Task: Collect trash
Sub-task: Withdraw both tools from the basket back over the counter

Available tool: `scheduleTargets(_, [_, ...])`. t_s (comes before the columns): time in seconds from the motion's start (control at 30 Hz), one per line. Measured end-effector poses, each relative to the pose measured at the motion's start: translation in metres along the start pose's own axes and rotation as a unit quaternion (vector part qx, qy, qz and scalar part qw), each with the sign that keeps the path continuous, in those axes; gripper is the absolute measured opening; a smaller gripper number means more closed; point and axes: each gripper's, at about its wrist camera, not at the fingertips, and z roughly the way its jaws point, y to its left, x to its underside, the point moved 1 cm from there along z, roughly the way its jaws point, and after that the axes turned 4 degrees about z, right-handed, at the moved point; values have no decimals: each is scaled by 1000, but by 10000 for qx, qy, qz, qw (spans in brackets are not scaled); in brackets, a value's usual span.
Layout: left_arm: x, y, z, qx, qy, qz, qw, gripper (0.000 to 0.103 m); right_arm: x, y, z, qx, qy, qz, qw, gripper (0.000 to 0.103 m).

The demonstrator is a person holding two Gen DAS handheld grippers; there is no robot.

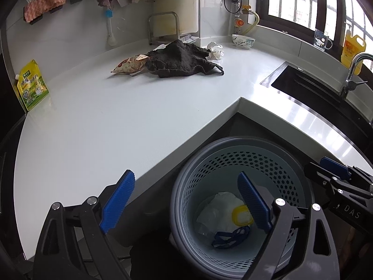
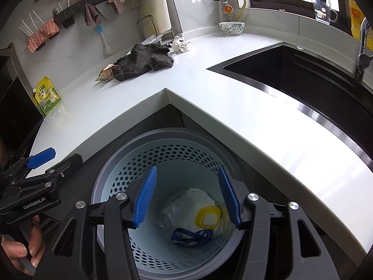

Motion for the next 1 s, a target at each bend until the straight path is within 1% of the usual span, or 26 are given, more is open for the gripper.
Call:
scheduleTargets(0.07, [-3,4,1,42,-5,-67,10000,91,-3,2,0,61,-46,-47,10000,59])
scheduleTargets(0.13, [-6,7,2,56,-20,-117,9999,91,-6,4,0,162,-118,-101,9997,64])
scheduleTargets(0.2, [-10,11,2,7,-43,-143,9999,91,-9,5,1,231,-176,-152,9995,67])
scheduleTargets(0.27, [-15,16,2,-47,-82,-175,9998,95,-14,6,2,195,-224,-192,9994,71])
scheduleTargets(0.43, [-32,32,0,-188,-233,-318,9990,97,-29,13,7,-1,-335,-300,9990,73])
scheduleTargets(0.5, [-40,39,1,-305,-273,-310,9987,97,-37,18,11,-80,-407,-364,9985,73])
scheduleTargets(0.57, [-50,46,5,-456,-312,-268,9981,97,-45,23,14,-101,-480,-446,9978,75])
scheduleTargets(0.67, [-68,59,12,-638,-388,-272,9968,97,-60,32,21,-75,-559,-610,9965,75])
scheduleTargets(0.83, [-98,80,31,-746,-502,-371,9953,97,-92,48,36,21,-657,-923,9936,75])
scheduleTargets(1.0, [-128,97,52,-871,-661,-416,9931,97,-129,61,58,207,-738,-1230,9894,76])
